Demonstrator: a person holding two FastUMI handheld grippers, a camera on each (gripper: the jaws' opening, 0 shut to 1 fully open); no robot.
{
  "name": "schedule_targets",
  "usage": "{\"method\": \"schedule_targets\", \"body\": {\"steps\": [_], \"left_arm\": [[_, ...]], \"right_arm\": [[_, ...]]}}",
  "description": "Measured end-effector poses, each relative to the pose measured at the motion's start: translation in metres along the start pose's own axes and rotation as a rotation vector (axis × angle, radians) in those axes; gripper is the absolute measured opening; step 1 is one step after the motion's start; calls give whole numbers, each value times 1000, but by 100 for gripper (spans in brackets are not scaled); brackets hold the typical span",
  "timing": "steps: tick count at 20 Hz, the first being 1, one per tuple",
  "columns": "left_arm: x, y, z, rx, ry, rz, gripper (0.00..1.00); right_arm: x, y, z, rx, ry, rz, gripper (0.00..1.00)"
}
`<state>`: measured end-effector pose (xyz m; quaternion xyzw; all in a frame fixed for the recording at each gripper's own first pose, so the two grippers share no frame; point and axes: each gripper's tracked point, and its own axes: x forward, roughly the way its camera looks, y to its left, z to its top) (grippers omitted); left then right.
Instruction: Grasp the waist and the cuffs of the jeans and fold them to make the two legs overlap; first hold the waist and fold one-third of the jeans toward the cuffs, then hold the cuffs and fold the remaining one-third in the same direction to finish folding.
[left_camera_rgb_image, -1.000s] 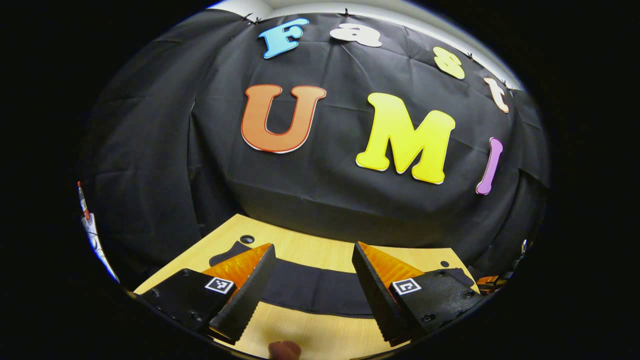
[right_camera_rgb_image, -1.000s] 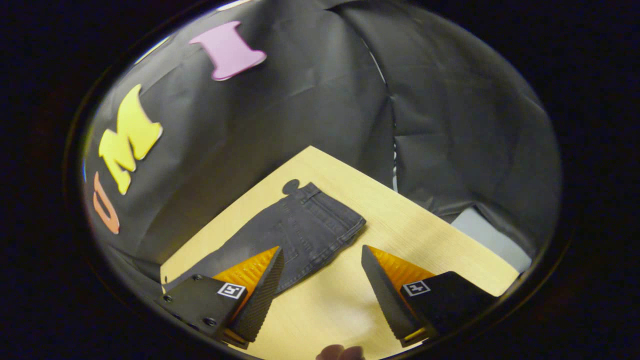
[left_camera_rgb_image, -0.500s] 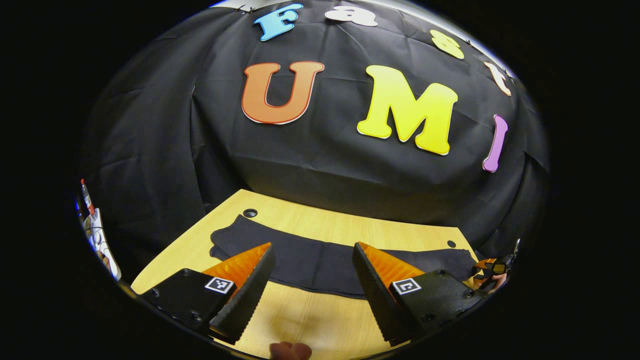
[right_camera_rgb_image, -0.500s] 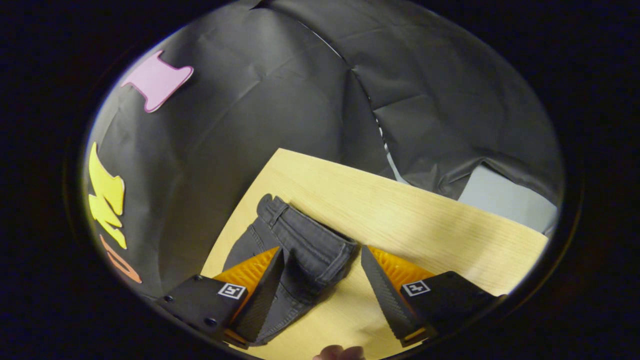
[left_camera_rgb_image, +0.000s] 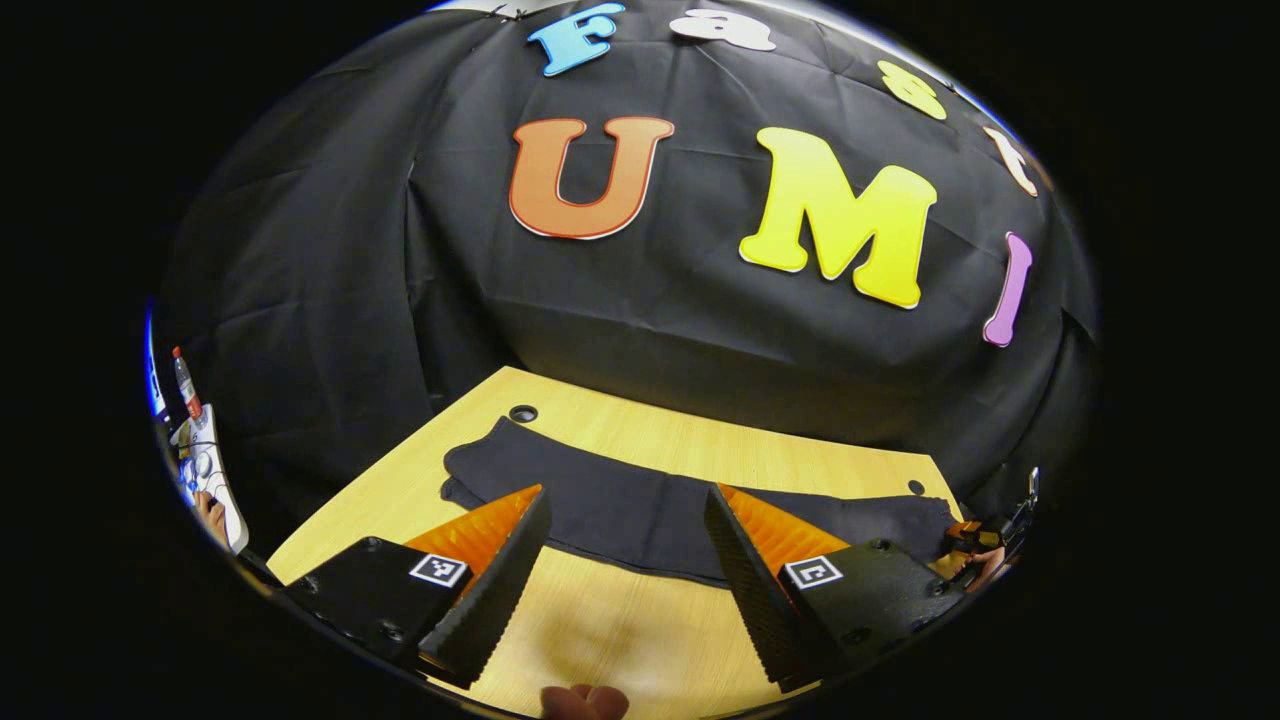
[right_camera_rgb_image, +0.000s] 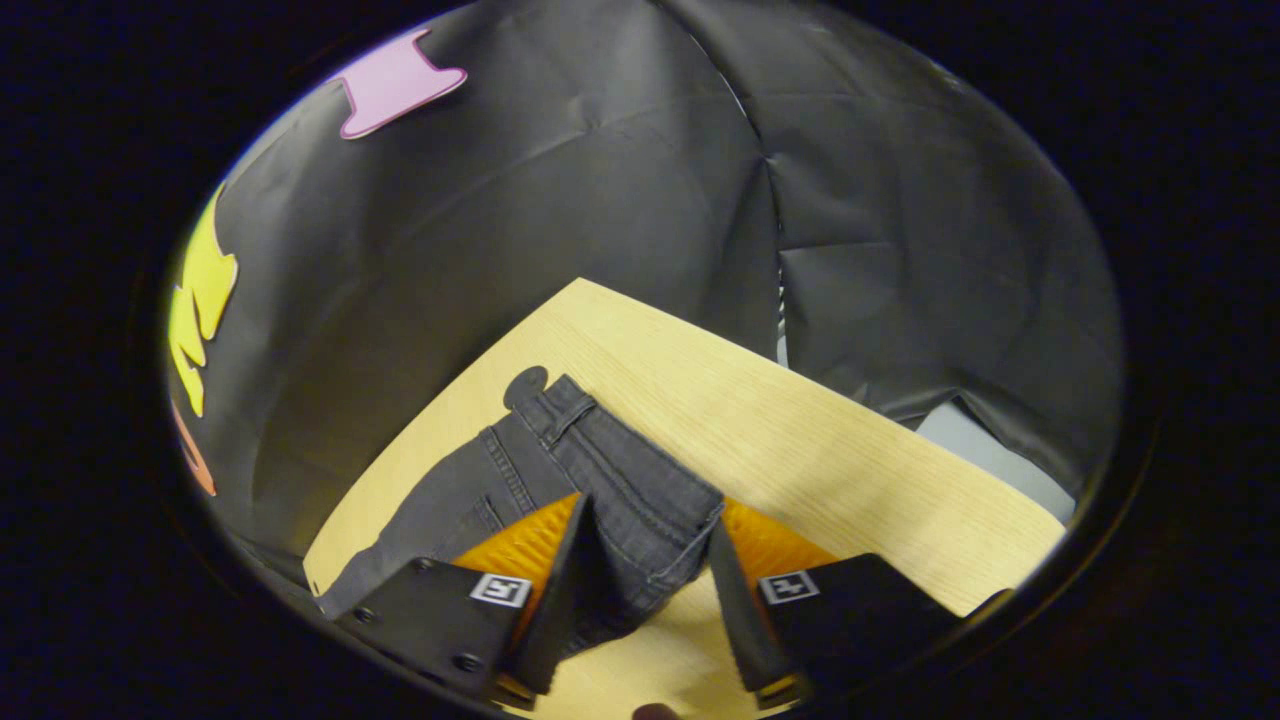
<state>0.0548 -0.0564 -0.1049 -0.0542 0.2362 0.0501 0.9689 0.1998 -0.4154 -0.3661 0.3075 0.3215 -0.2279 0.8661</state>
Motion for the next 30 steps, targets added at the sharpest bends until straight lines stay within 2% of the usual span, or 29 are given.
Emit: {"method": "schedule_targets", "body": {"steps": [2,4,6,8,9,11,12,15,19,20,23,25,28,30], "left_arm": [[-2,8,4,-2,-9,15,99],[-5,16,7,-11,-17,24,99],[-8,24,10,-28,-27,27,99],[-10,33,10,-41,-31,33,99],[-12,39,10,-46,-35,36,99],[-15,50,10,-64,-44,43,99],[-16,58,10,-76,-49,45,99],[-18,81,10,-103,-65,58,99],[-23,117,11,-120,-91,73,99],[-24,129,13,-118,-96,87,99],[-28,164,13,-94,-112,135,99],[-34,186,12,-82,-121,157,99],[-35,216,0,-81,-99,198,99],[-34,232,-10,-101,-74,218,99]], "right_arm": [[0,1,2,-104,-31,-4,49],[-6,9,11,-222,-68,-23,25],[-21,25,22,-308,-109,-4,13],[-44,51,29,-356,-149,31,17],[-63,67,33,-384,-162,63,7],[-105,102,32,-450,-191,131,15],[-126,120,29,-490,-207,168,11],[-163,200,17,-598,-258,283,11],[-210,291,-23,-649,-248,441,14],[-218,309,-40,-662,-232,470,11],[-222,346,-105,-713,-168,531,11],[-207,367,-157,-770,-114,548,11],[-173,379,-237,-838,-1,516,11],[-151,379,-274,-887,57,490,11]]}}
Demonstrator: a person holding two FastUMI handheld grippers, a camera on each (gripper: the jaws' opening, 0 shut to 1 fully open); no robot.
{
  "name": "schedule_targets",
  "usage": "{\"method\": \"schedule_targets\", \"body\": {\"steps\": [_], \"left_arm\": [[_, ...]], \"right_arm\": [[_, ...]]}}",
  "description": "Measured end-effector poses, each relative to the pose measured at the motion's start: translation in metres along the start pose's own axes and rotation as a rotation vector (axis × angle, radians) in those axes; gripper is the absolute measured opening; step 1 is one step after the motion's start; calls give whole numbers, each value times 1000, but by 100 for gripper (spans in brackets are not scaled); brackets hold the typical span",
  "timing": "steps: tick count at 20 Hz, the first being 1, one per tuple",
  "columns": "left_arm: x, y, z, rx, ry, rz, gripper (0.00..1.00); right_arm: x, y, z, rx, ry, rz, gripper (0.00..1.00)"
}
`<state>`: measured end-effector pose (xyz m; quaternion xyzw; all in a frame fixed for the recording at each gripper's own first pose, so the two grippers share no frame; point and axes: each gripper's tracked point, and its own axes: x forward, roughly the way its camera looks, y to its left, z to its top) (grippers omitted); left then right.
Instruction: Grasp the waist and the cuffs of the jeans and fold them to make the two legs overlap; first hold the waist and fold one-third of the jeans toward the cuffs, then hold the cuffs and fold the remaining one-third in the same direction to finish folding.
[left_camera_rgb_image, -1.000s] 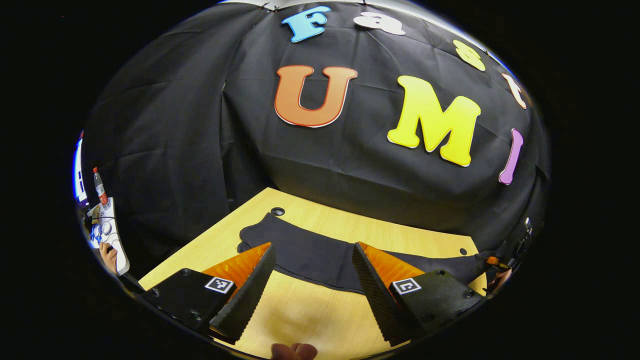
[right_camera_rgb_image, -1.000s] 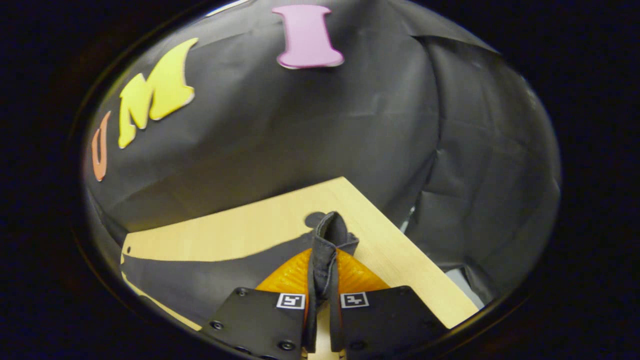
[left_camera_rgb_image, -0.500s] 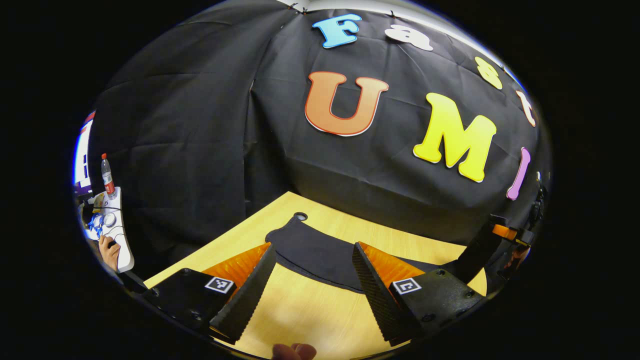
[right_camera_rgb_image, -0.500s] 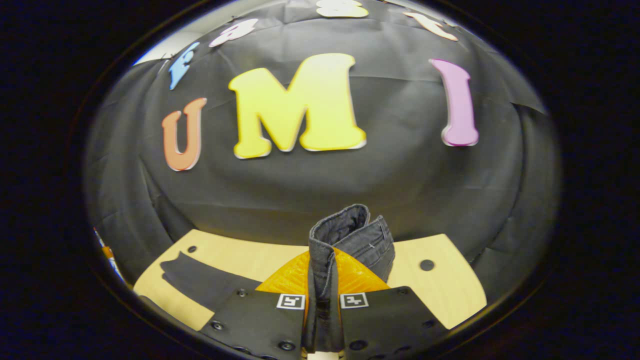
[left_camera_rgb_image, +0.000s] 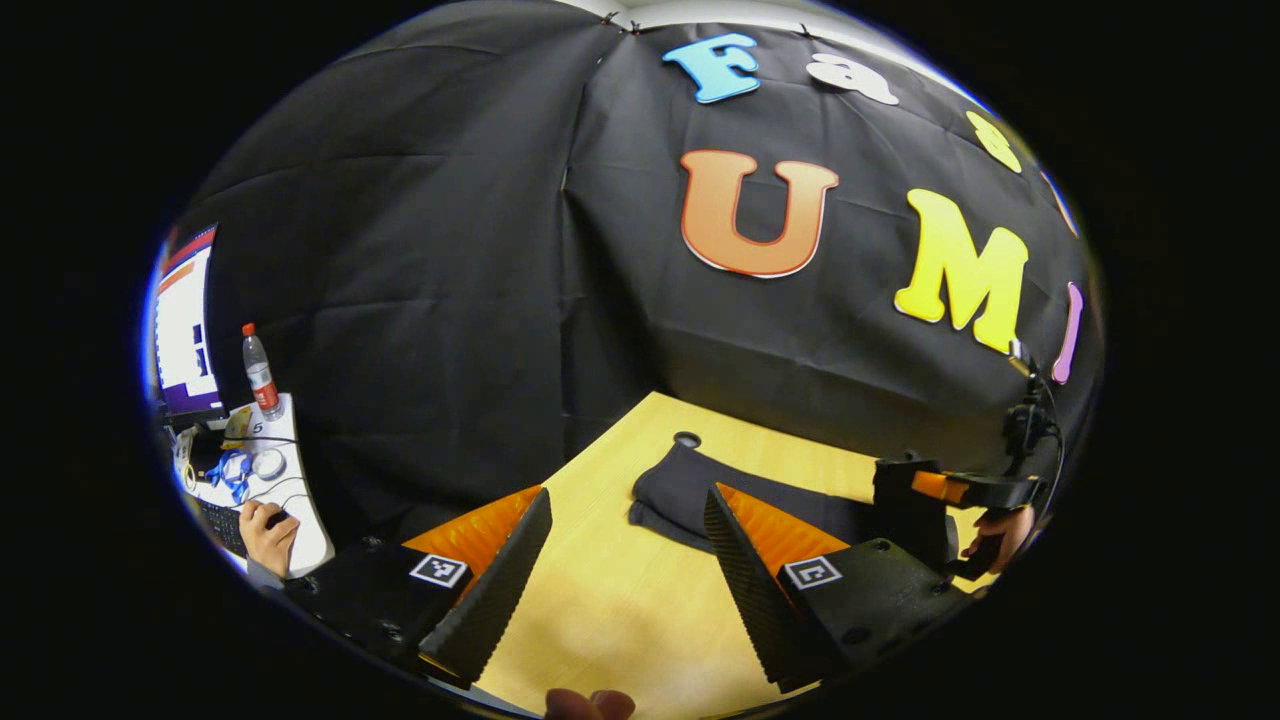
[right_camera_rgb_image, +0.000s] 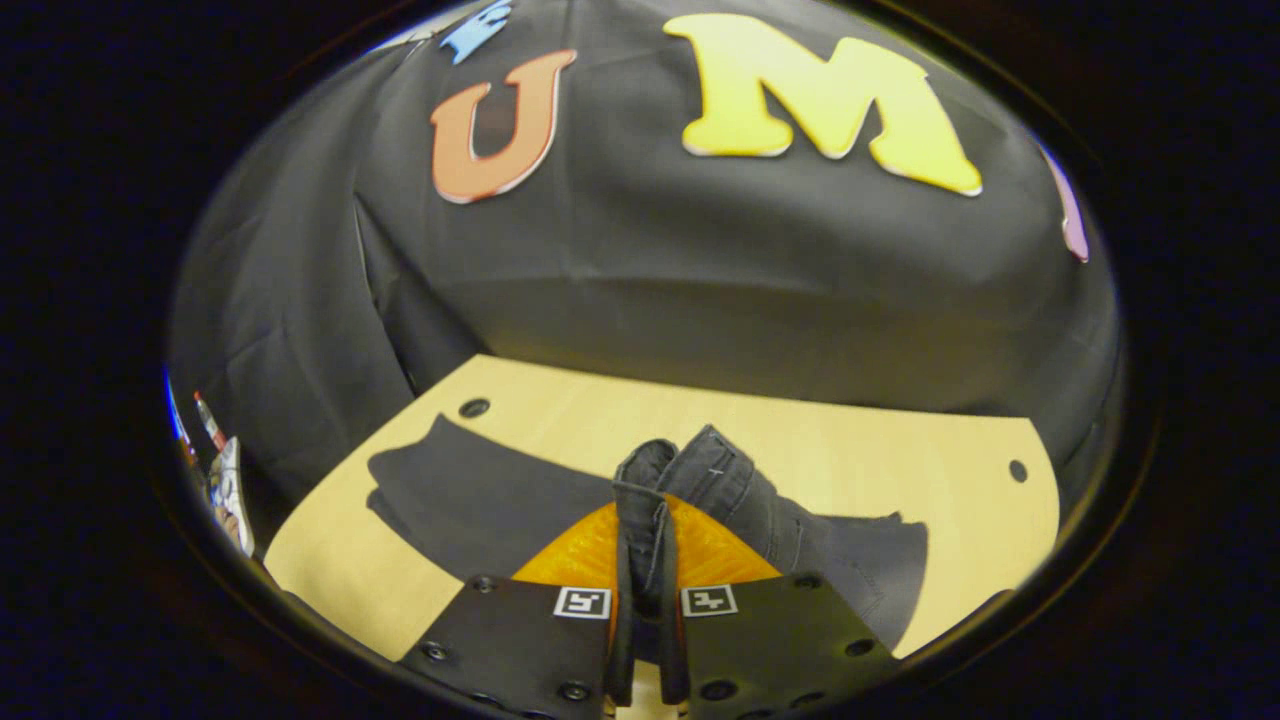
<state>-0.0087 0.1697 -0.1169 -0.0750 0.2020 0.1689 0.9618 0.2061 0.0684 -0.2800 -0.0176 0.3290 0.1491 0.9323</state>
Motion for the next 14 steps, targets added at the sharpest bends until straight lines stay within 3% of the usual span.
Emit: {"method": "schedule_targets", "body": {"steps": [4,5,8,11,14], "left_arm": [[11,21,-11,-67,50,29,99],[15,25,-14,-79,60,34,99],[25,31,-18,-95,78,43,99],[34,30,-22,-136,107,35,99],[44,33,-33,-179,149,60,99]], "right_arm": [[20,6,-19,-73,56,-2,11],[19,7,-22,-82,75,-3,15],[28,13,-45,-87,156,14,9],[25,35,-57,-49,181,98,31],[-12,45,-46,-93,156,161,76]]}}
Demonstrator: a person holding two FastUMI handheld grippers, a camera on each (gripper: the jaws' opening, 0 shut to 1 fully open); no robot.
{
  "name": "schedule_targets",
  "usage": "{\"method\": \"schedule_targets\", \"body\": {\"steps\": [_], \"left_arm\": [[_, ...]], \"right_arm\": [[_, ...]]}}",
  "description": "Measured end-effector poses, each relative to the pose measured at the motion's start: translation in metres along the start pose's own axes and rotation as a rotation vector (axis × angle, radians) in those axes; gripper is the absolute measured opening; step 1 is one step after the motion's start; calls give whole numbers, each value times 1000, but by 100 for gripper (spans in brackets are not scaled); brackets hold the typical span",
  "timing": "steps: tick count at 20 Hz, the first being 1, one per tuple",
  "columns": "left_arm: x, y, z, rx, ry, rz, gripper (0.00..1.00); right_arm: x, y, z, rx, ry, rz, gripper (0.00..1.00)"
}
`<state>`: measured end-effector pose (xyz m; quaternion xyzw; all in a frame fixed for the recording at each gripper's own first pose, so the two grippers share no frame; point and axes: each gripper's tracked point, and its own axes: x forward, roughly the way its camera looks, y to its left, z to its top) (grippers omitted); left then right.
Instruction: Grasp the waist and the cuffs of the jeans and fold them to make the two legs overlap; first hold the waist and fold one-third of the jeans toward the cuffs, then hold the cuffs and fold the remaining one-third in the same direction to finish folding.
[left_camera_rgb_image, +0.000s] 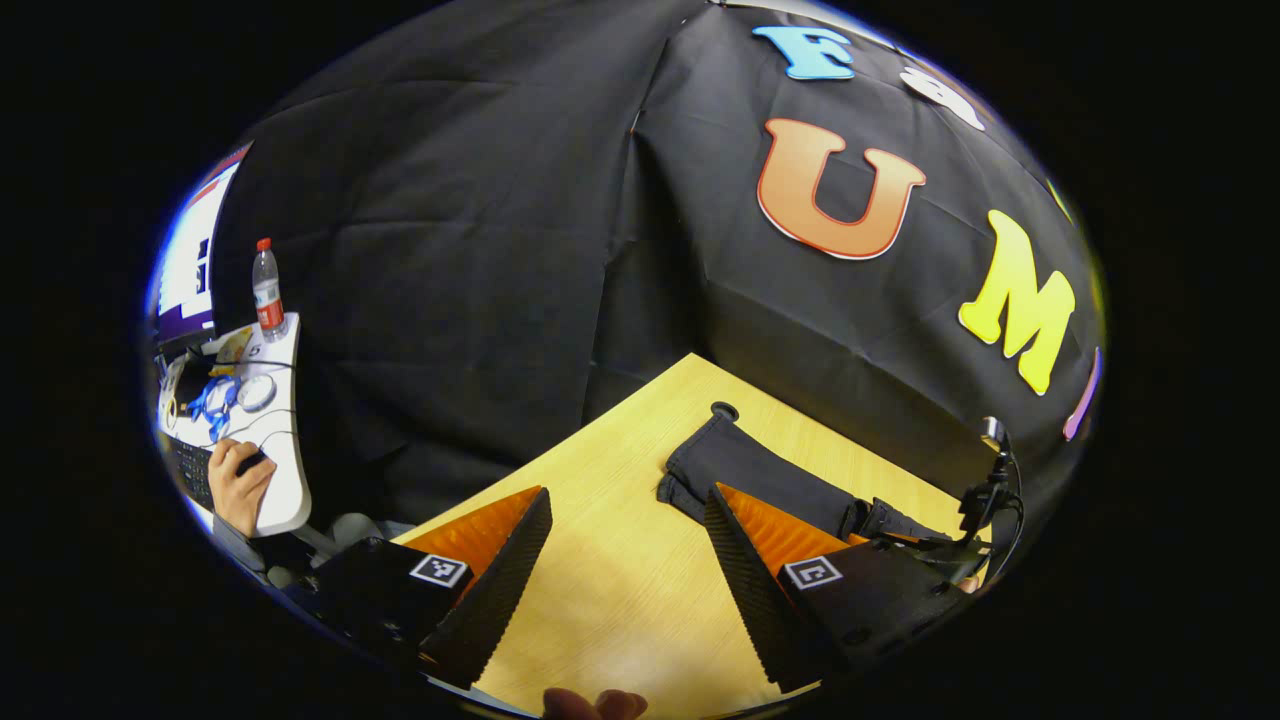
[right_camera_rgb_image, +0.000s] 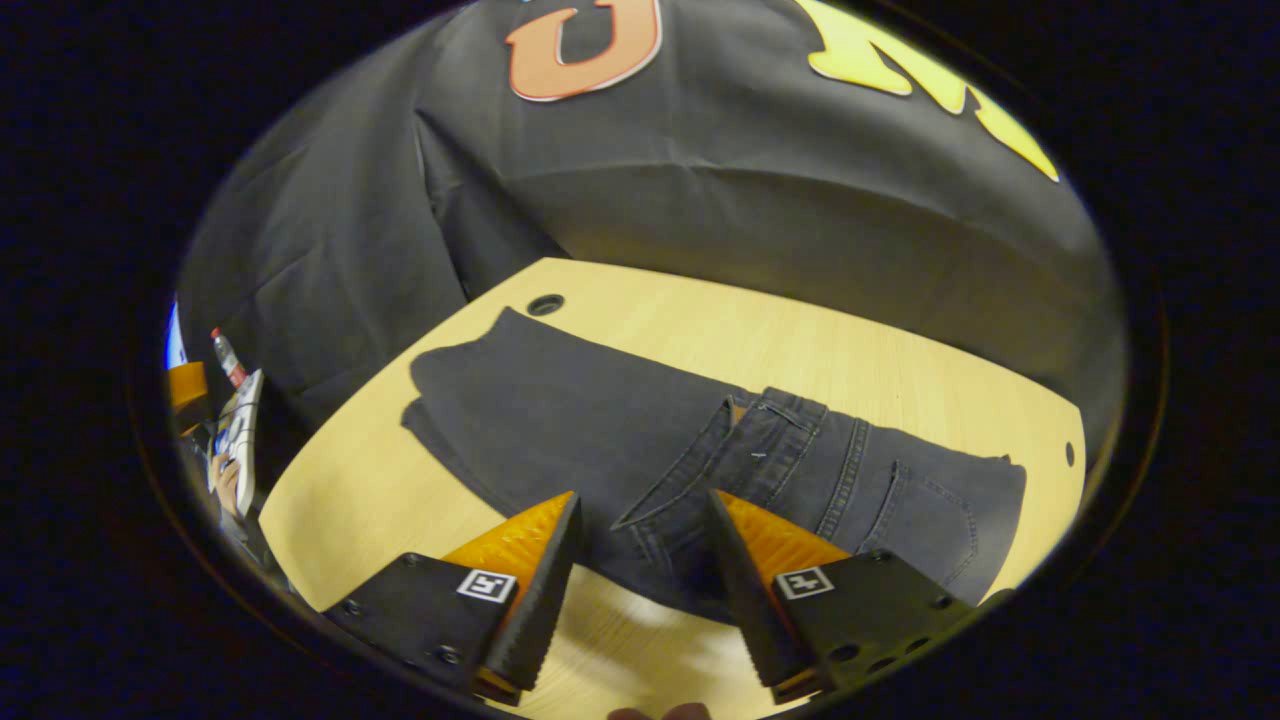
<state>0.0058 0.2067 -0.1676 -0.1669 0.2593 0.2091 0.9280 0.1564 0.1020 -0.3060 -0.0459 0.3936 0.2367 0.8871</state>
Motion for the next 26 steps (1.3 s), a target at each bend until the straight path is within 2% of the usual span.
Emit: {"method": "schedule_targets", "body": {"steps": [2,3,5,7,9,10,11,13,16,17,20,24,26], "left_arm": [[10,2,-8,-46,33,21,99],[15,1,-11,-77,52,20,99],[30,-6,-22,-167,116,14,100],[47,-24,-35,-316,219,-1,99],[65,-45,-48,-478,327,-20,99],[77,-55,-50,-538,376,-20,99],[84,-63,-52,-573,413,-20,100],[103,-75,-54,-636,482,-12,98],[129,-79,-59,-673,570,30,99],[138,-82,-57,-681,585,31,99],[163,-84,-58,-681,624,58,99],[176,-90,-64,-736,713,103,99],[184,-88,-67,-714,717,130,98]], "right_arm": [[-34,-4,3,-32,-20,17,88],[-53,-8,2,-45,-30,18,91],[-90,-20,1,-75,-49,11,91],[-127,-38,0,-93,-71,-13,88],[-159,-56,-8,-66,-85,-38,94],[-171,-65,-11,-43,-86,-52,91],[-182,-75,-16,-19,-87,-68,89],[-200,-96,-27,18,-88,-112,92],[-218,-124,-44,78,-73,-174,89],[-222,-133,-50,99,-68,-190,92],[-230,-154,-61,154,-59,-235,89],[-237,-176,-69,213,-46,-265,91],[-238,-186,-75,247,-34,-275,89]]}}
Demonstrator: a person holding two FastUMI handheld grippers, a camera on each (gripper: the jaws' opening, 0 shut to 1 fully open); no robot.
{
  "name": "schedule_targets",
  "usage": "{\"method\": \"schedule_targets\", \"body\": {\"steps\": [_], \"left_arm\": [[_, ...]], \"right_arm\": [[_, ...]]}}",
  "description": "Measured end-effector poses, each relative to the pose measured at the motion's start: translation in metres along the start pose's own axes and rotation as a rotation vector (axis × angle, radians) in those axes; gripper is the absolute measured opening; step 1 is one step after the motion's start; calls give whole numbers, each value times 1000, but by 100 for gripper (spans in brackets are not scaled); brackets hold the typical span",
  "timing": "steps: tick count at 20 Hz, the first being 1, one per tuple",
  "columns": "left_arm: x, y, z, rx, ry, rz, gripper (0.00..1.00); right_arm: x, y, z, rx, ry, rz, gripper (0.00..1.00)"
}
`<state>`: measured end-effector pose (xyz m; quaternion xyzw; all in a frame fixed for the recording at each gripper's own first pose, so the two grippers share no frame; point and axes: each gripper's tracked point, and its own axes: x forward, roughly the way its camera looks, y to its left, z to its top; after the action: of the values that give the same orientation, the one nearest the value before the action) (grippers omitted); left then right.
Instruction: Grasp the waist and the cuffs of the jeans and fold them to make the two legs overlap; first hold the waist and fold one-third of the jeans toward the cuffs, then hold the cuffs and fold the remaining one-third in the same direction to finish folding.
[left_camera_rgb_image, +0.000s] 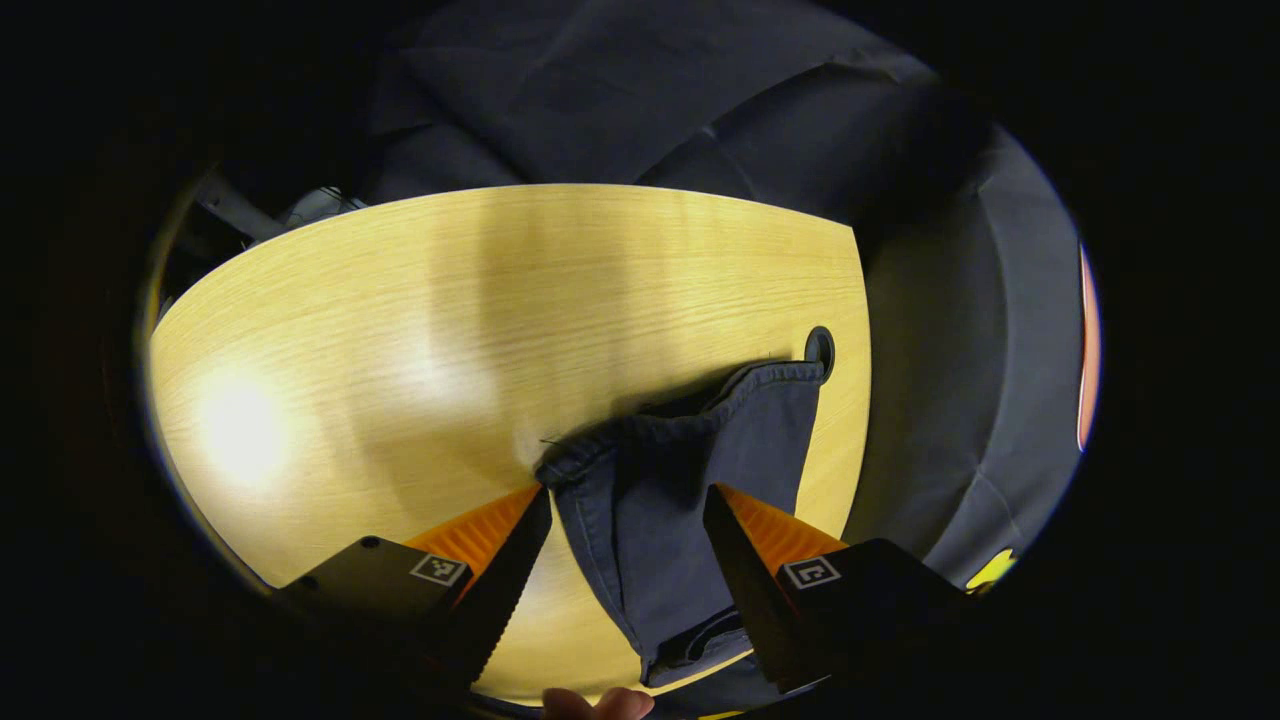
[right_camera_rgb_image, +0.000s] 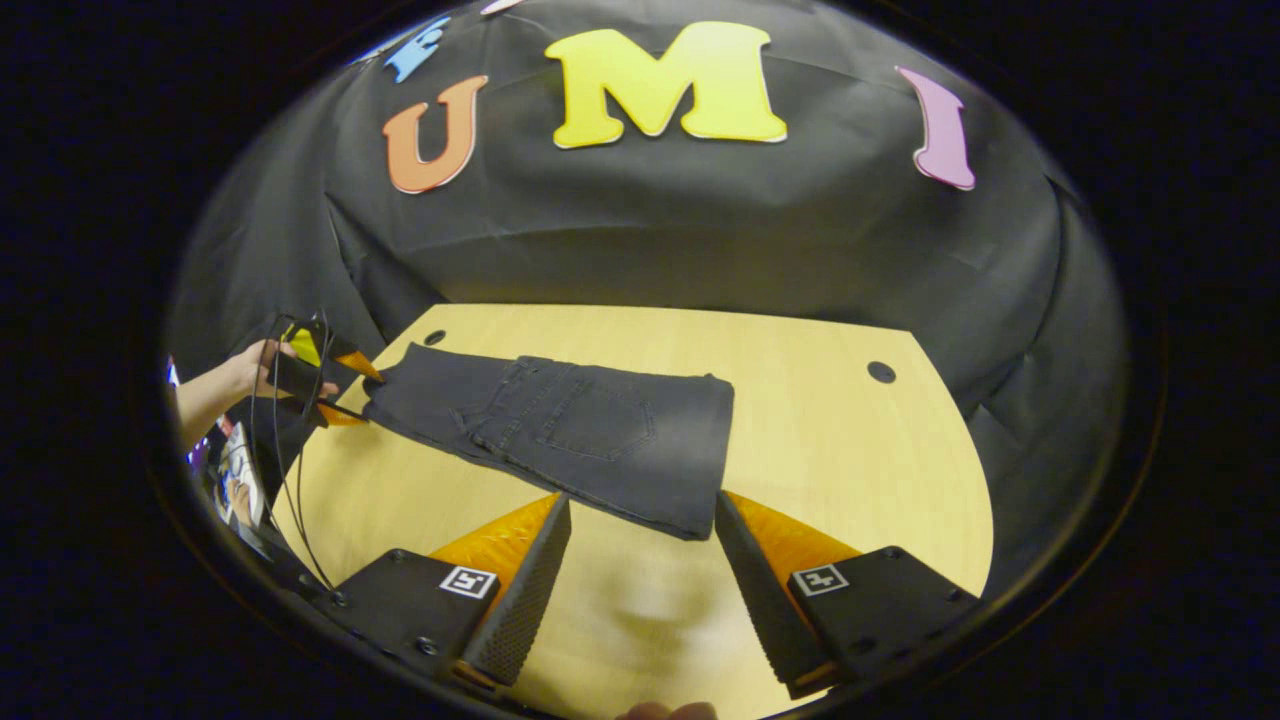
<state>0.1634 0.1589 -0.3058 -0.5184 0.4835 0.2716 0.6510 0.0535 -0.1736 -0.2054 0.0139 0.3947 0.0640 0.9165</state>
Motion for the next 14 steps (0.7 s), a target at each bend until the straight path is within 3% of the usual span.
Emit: {"method": "schedule_targets", "body": {"steps": [6,9,11,12,14], "left_arm": [[5,5,7,-60,11,89,99],[6,8,3,-57,-3,124,90],[9,-1,3,-118,-10,71,75],[17,-12,0,-159,10,-18,59],[16,-16,-4,-235,3,-105,26]], "right_arm": [[9,-20,-12,95,52,-23,91],[13,-21,-12,111,65,-17,92],[11,-23,-12,116,58,-17,89],[10,-26,-10,118,52,-34,92],[8,-28,-6,123,43,-58,89]]}}
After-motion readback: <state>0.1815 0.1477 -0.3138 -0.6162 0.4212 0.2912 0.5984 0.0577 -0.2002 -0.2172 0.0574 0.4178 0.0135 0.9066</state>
